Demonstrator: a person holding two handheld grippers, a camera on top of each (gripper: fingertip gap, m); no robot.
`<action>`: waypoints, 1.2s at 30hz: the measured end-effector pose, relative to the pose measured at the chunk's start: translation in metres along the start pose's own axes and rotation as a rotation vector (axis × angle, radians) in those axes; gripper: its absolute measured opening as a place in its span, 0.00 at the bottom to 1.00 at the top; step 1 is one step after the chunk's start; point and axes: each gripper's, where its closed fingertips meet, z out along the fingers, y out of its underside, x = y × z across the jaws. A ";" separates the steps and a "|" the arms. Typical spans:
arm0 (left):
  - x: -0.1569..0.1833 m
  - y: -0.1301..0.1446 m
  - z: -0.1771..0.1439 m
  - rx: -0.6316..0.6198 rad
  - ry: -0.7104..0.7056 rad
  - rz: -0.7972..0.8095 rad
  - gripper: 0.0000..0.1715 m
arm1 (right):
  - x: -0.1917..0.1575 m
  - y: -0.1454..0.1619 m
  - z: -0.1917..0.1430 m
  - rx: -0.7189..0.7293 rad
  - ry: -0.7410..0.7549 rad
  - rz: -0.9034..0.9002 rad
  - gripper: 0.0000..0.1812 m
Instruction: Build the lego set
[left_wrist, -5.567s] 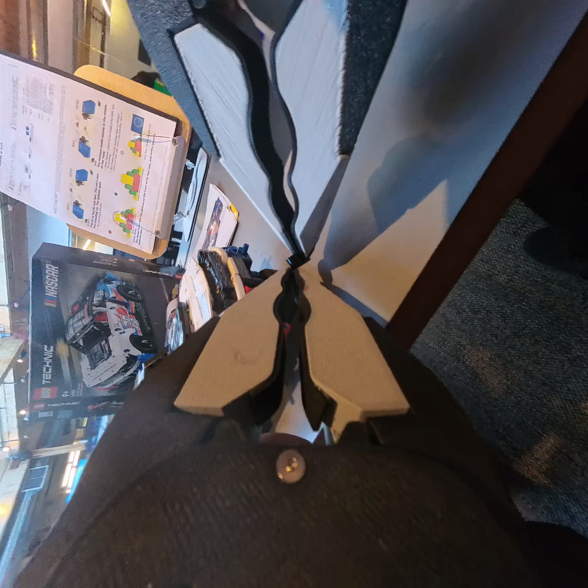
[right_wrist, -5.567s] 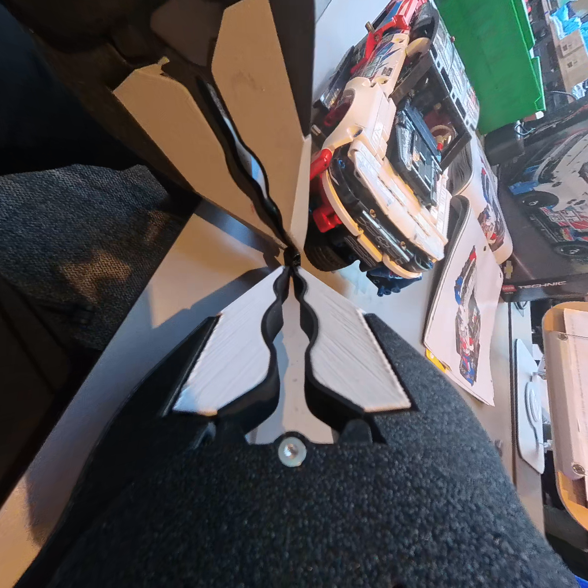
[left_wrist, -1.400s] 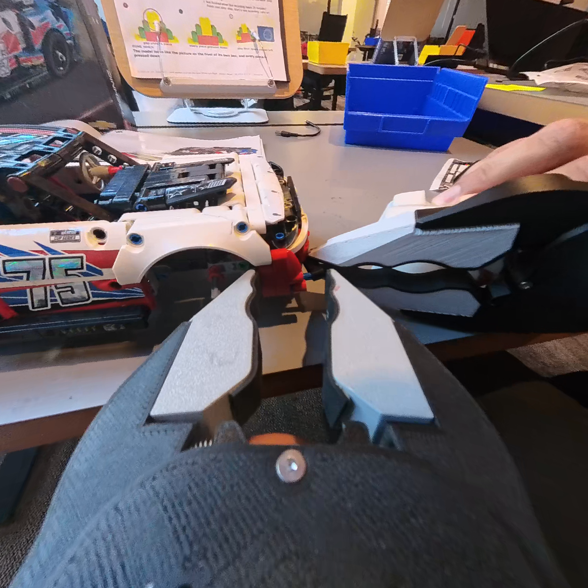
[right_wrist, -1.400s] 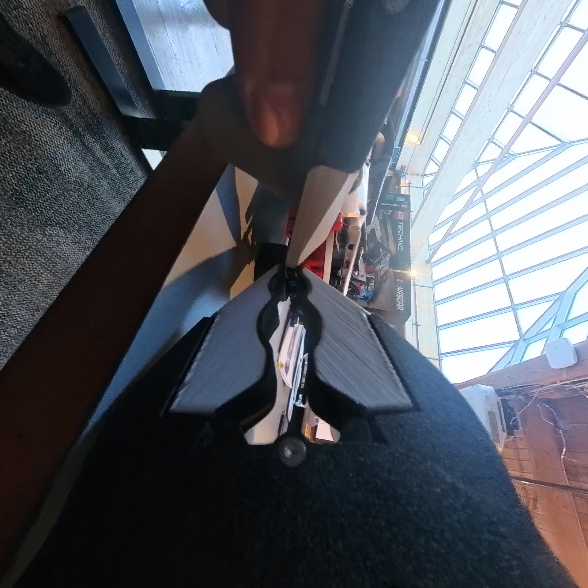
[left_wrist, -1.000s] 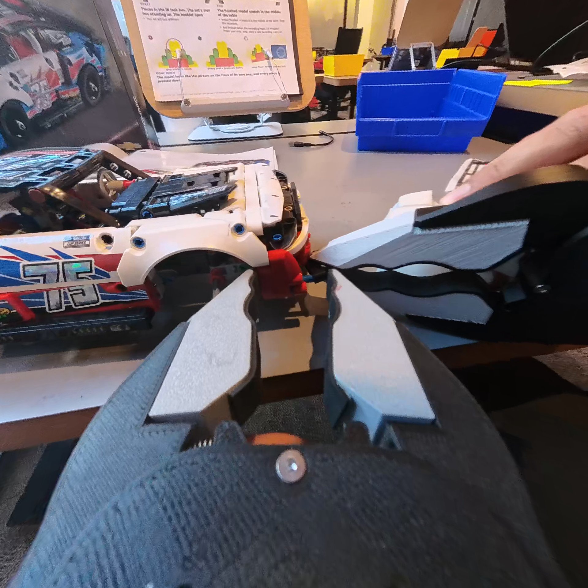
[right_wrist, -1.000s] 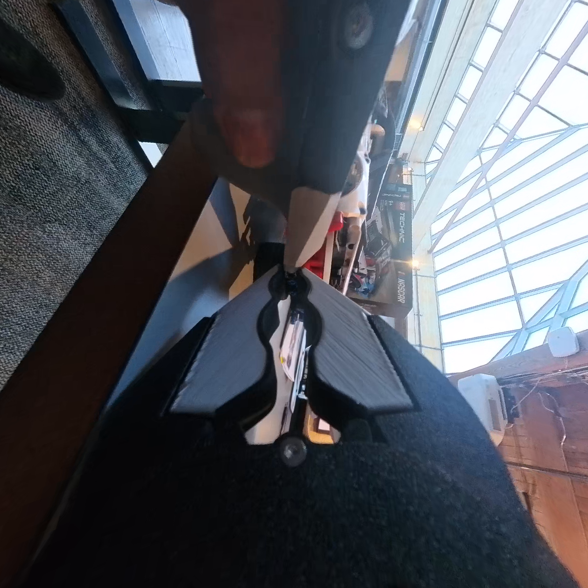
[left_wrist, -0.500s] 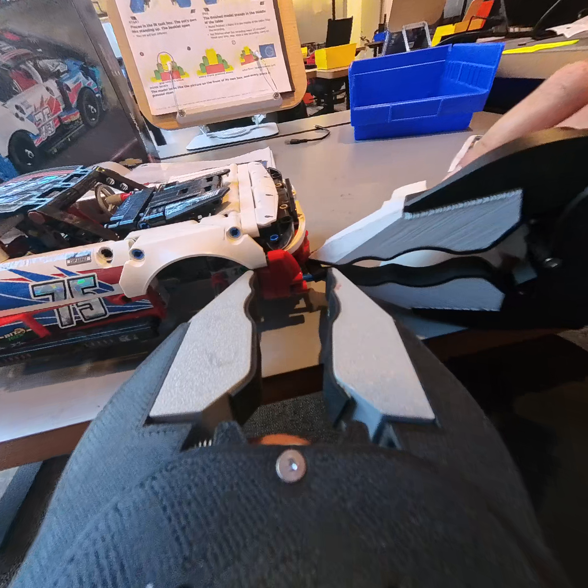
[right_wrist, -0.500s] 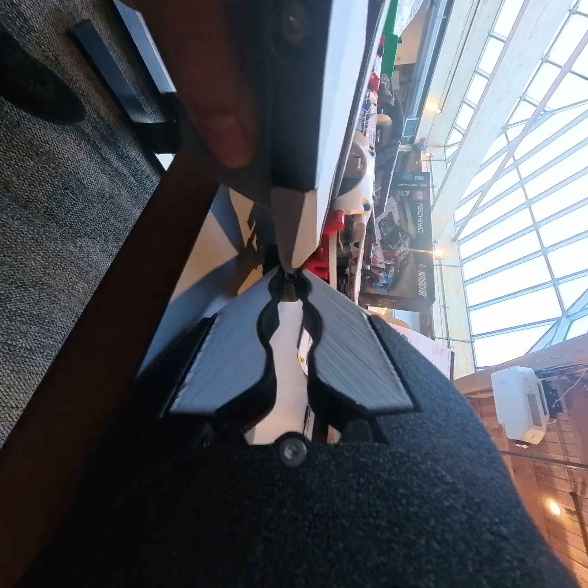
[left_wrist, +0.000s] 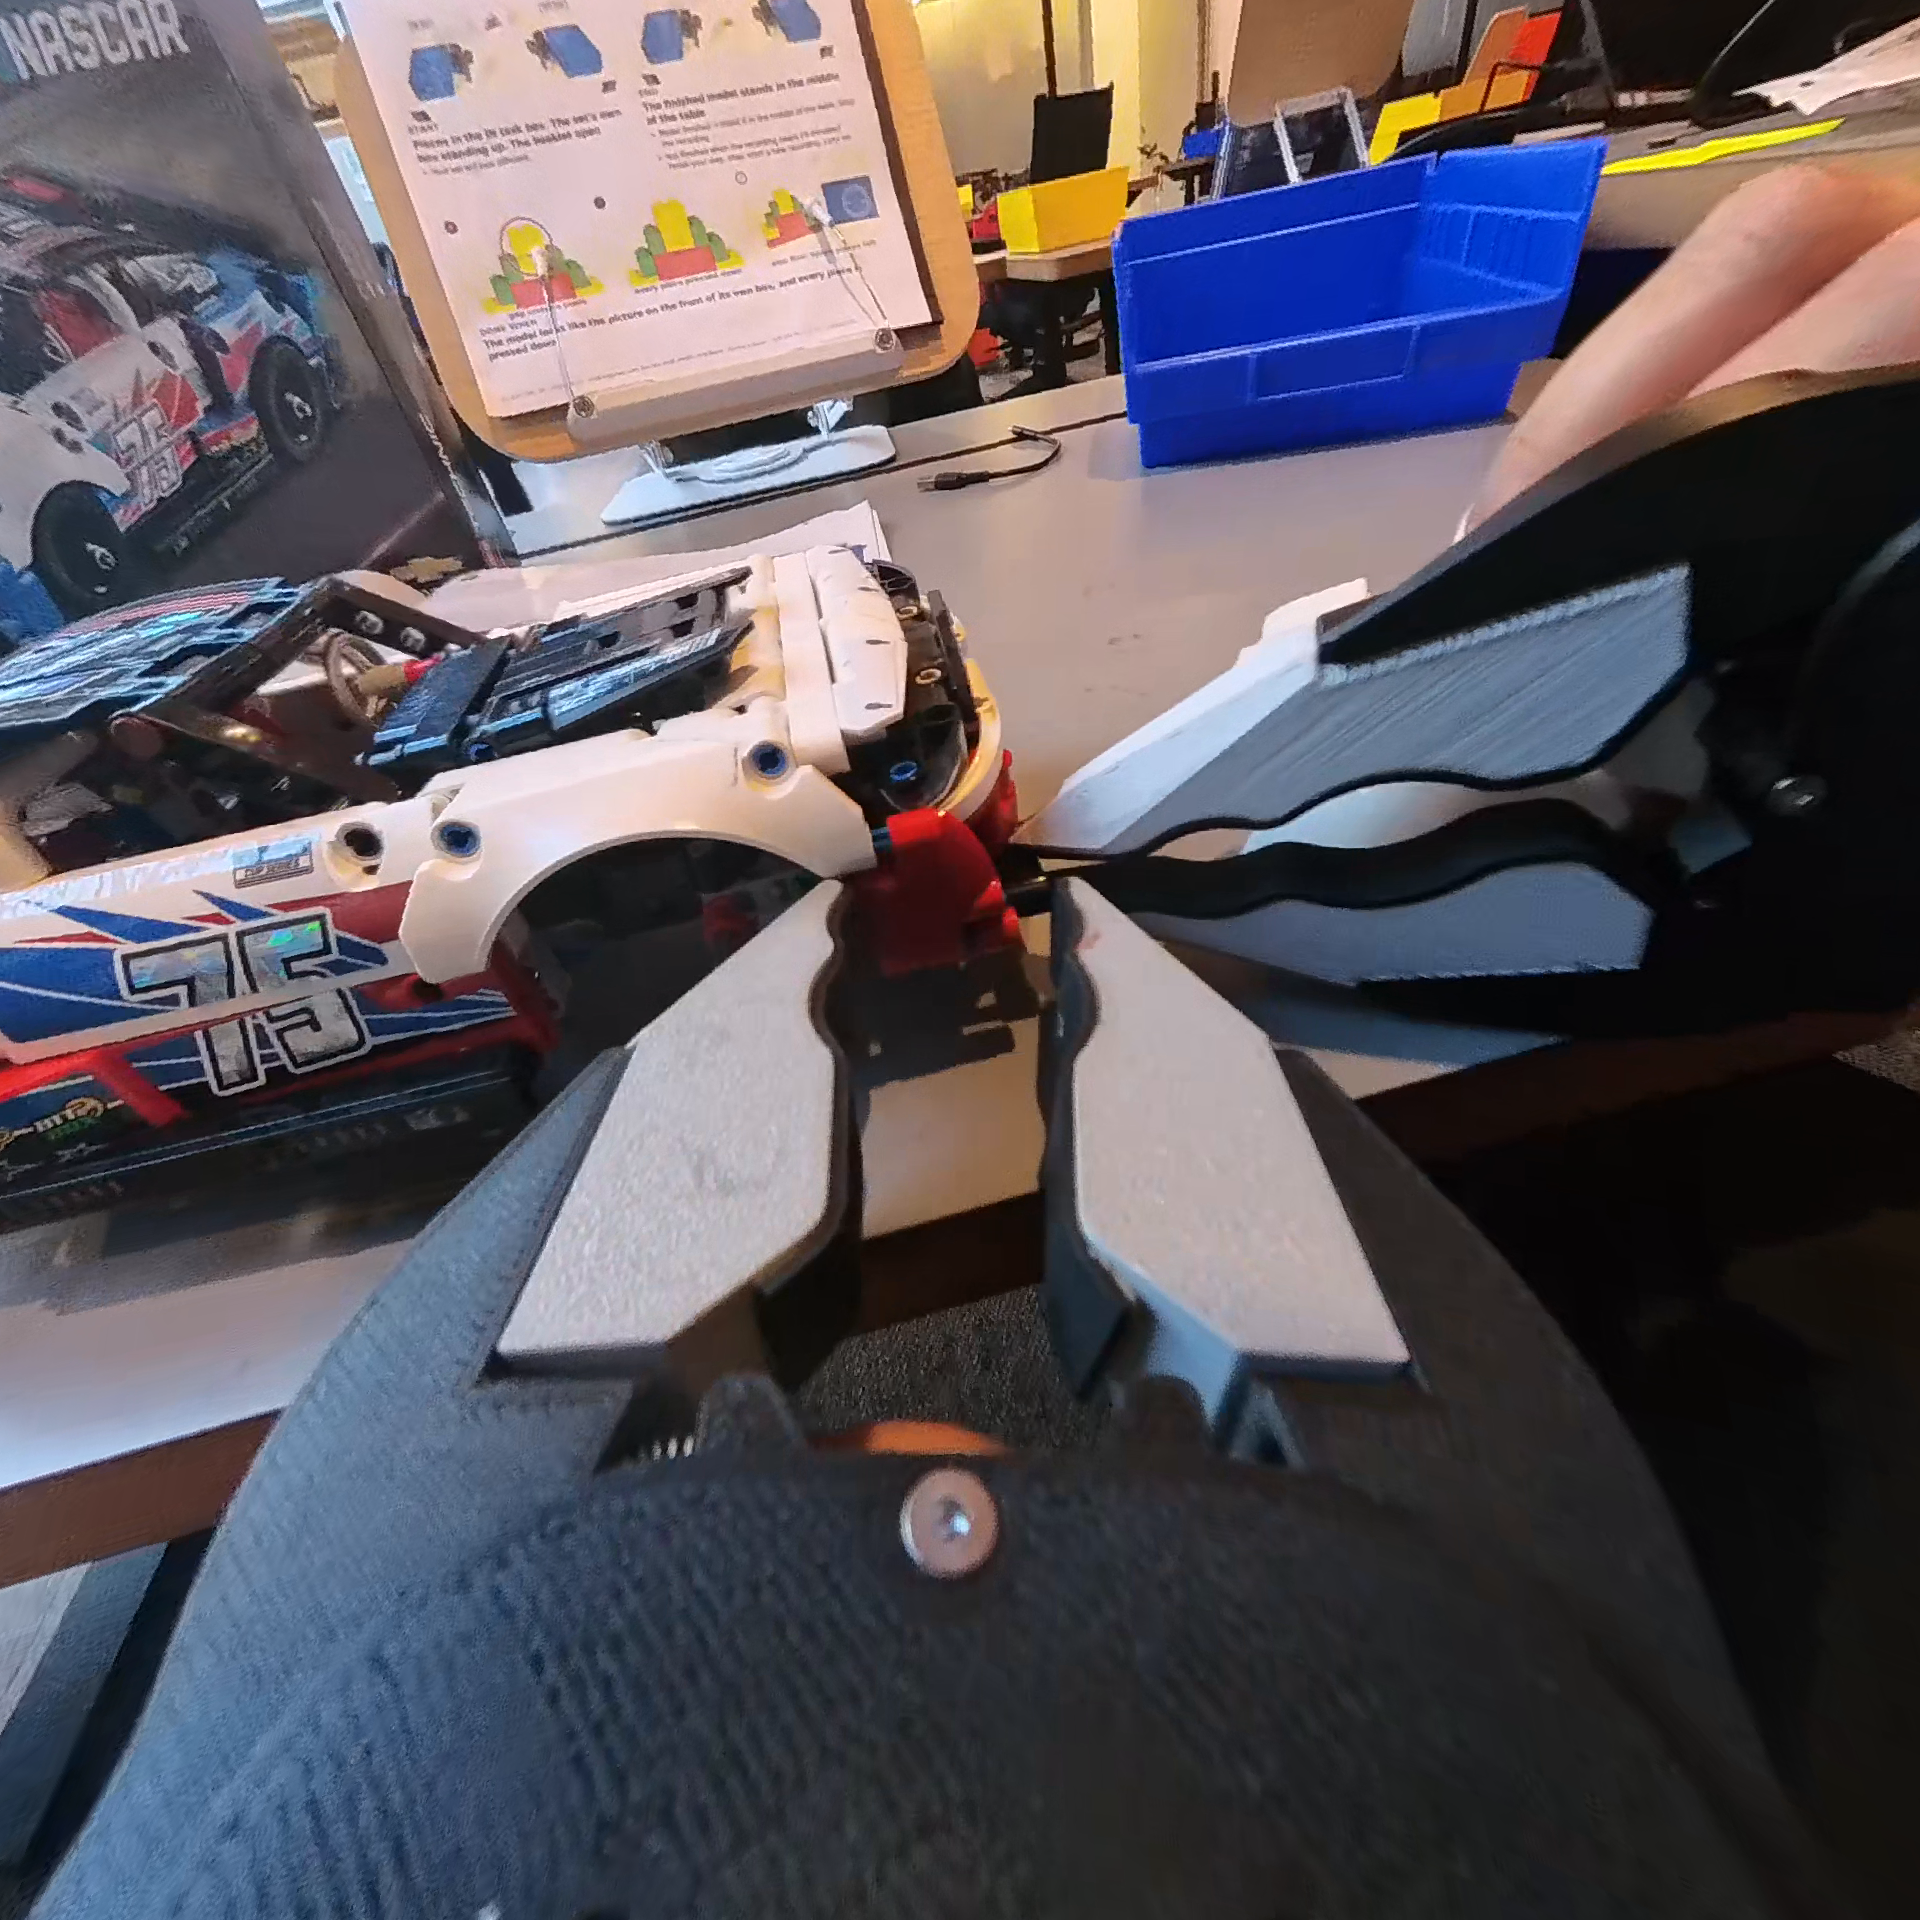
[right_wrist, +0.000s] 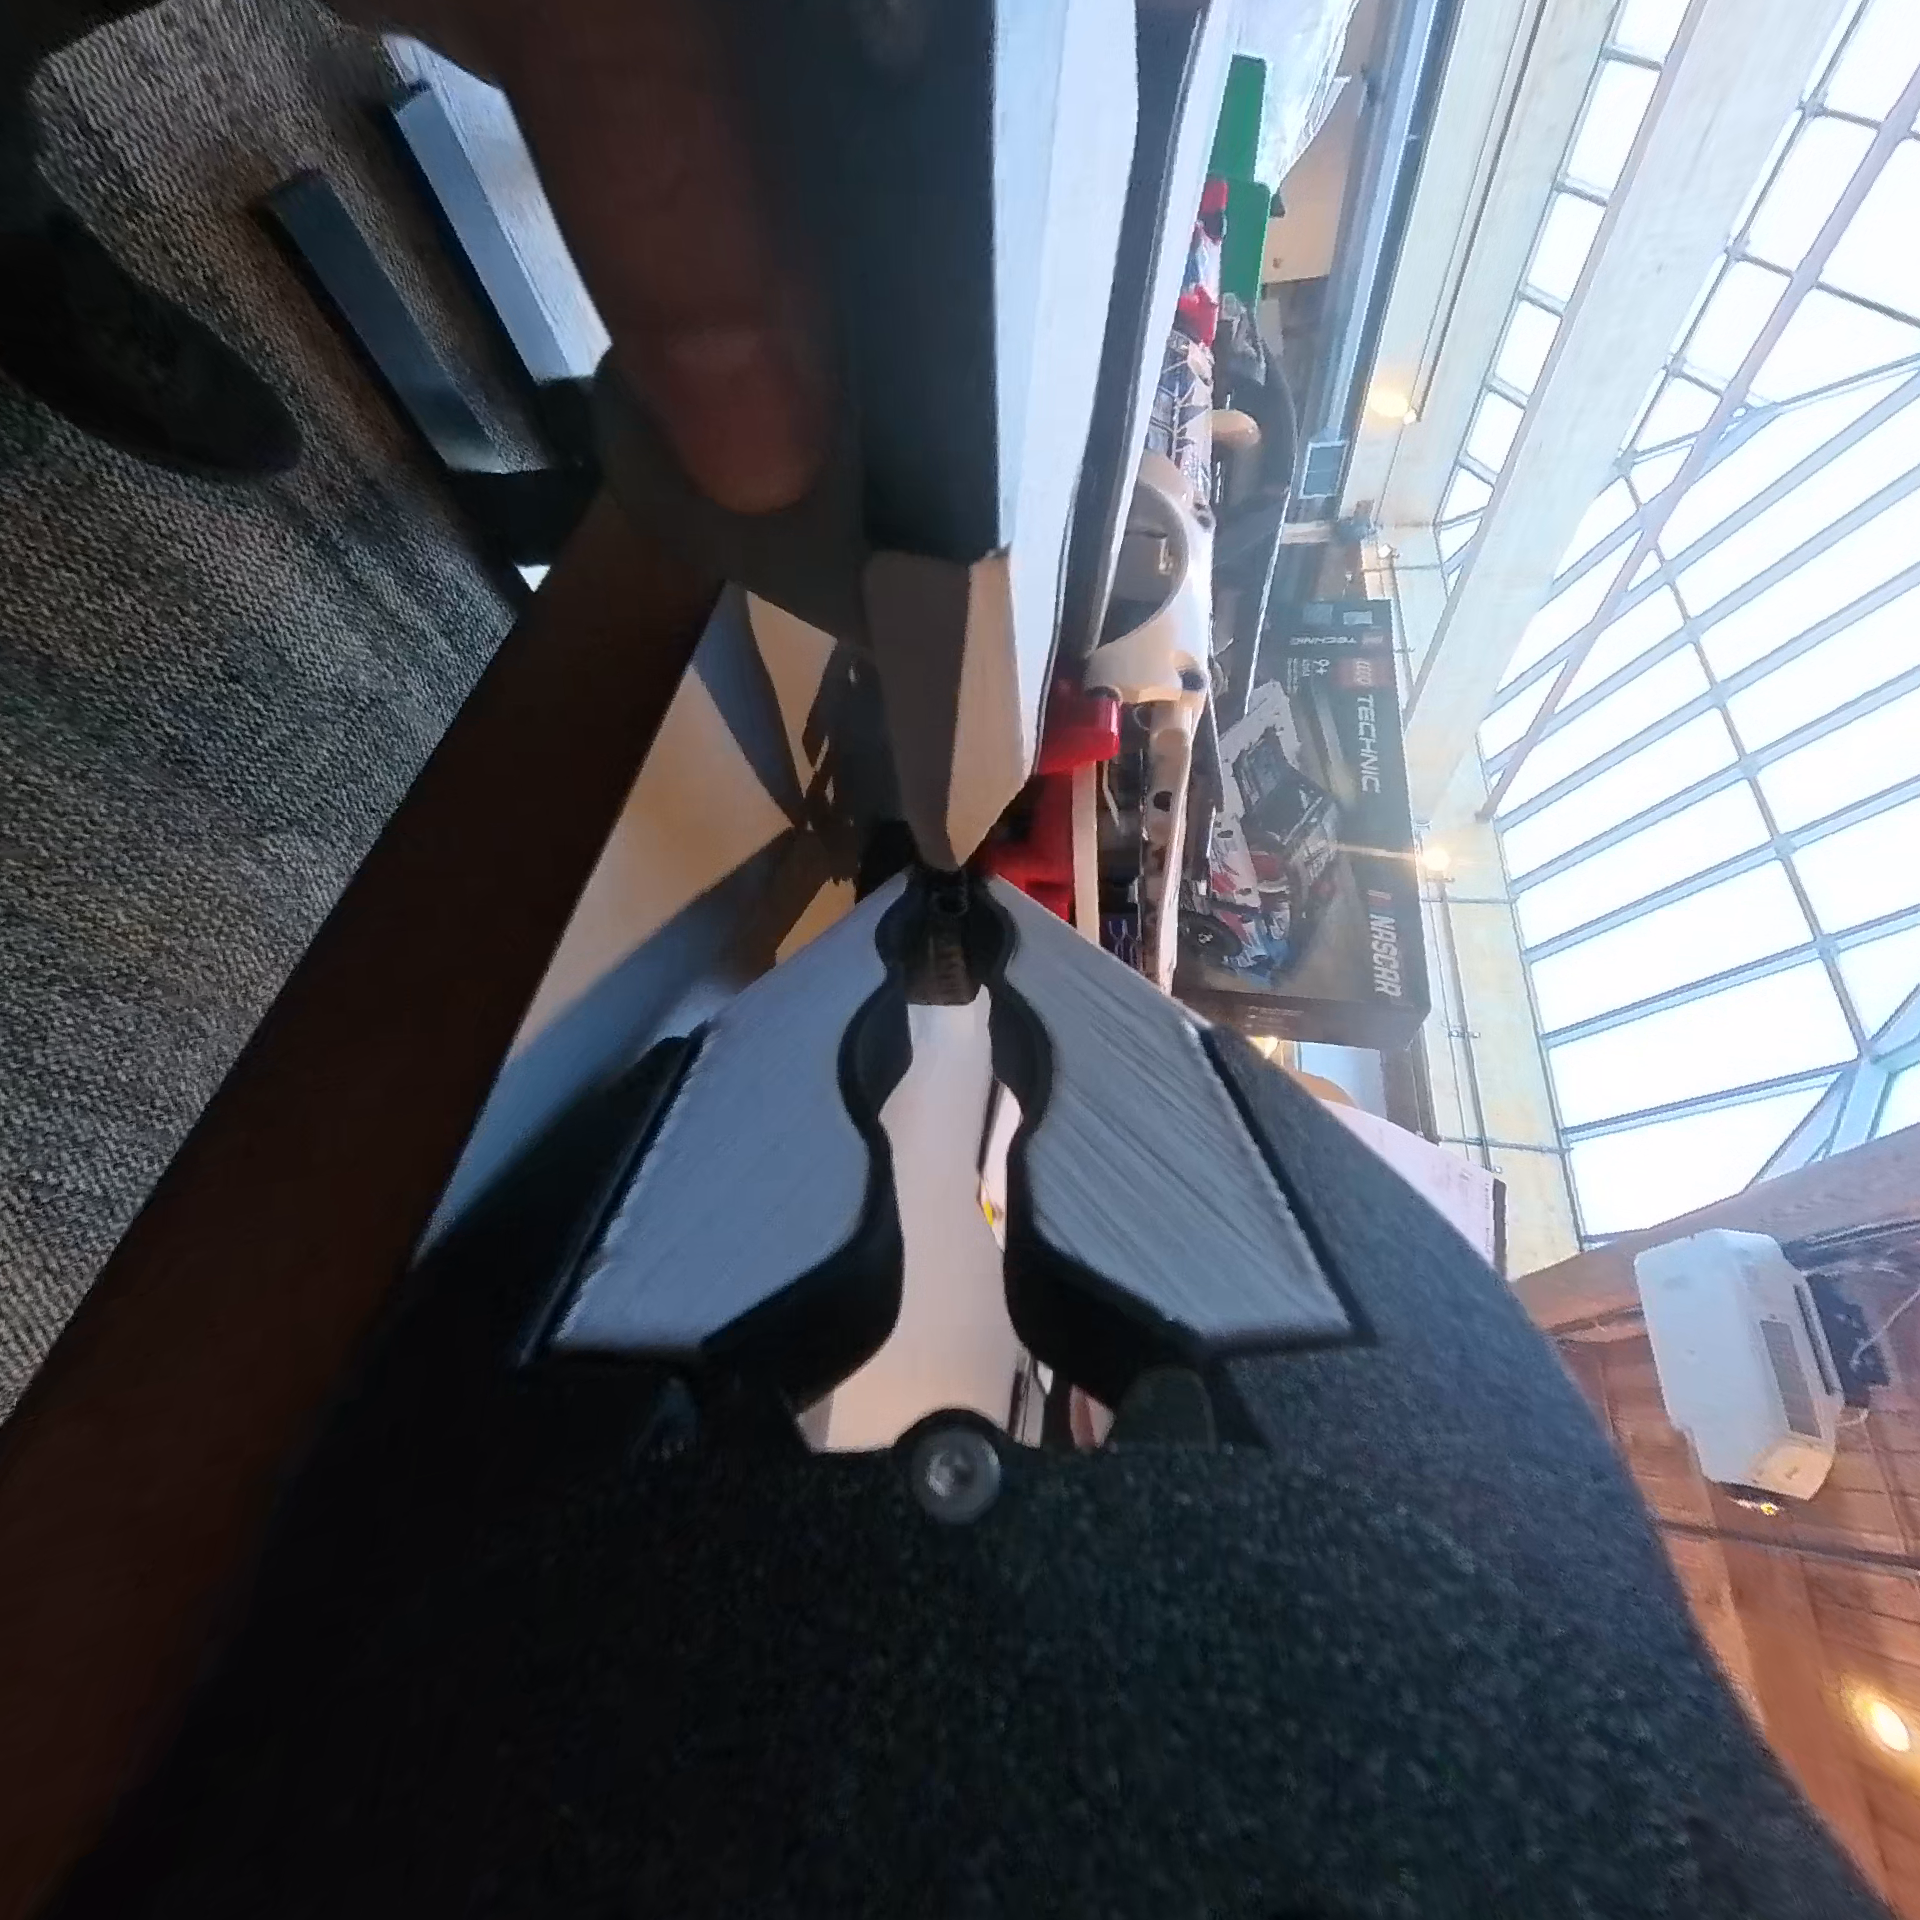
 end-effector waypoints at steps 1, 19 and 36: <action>0.000 0.000 0.000 0.003 0.000 0.002 0.20 | 0.000 0.000 0.000 0.003 -0.004 0.010 0.03; 0.001 0.000 0.000 -0.008 0.040 -0.011 0.20 | 0.026 0.048 -0.031 -0.109 -0.194 1.086 0.00; 0.012 0.003 -0.007 -0.091 0.329 -0.065 0.28 | -0.001 -0.004 -0.012 0.085 -0.823 2.303 0.03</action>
